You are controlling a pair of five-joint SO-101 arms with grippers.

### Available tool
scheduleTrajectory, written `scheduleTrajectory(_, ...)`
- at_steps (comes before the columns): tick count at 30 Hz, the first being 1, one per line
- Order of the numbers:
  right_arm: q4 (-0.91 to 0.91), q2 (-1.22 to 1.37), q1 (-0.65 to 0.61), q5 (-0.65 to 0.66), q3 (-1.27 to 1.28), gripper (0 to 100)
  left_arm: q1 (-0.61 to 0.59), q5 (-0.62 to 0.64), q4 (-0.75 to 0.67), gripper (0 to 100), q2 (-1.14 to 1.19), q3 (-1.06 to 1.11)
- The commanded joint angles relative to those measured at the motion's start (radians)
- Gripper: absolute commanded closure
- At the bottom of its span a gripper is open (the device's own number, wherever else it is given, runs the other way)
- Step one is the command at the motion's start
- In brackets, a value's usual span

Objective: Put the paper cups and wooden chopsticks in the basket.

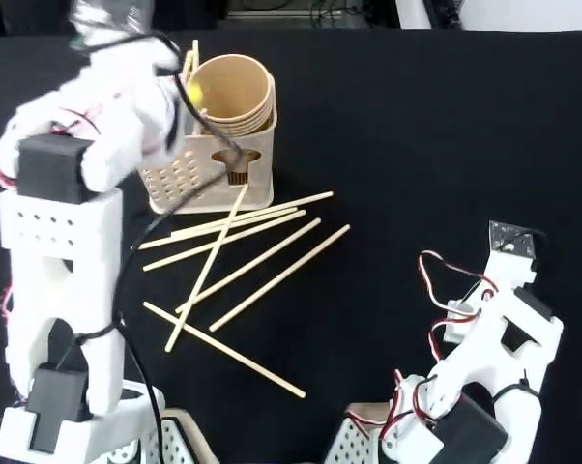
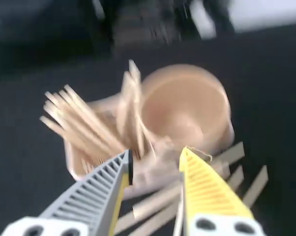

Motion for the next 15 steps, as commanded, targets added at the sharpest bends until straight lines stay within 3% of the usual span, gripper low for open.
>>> scheduleTrajectory(1, -0.011, -0.002, -0.029, -0.009, 0.005, 85.0, 0.076, -0.061, 0.114, 83, -0.029, 0.099)
scheduleTrajectory(5, -0.011, -0.002, -0.029, -0.009, 0.005, 85.0, 0.153, -0.118, 0.089, 91, -0.091, 0.358)
scheduleTrajectory(11, -0.011, -0.002, -0.029, -0.008, 0.007, 85.0, 0.205, -0.143, -0.31, 82, -0.336, 0.943)
scheduleTrajectory(15, -0.011, -0.002, -0.029, -0.005, 0.007, 85.0, 0.137, -0.133, -0.548, 81, -0.42, 1.147)
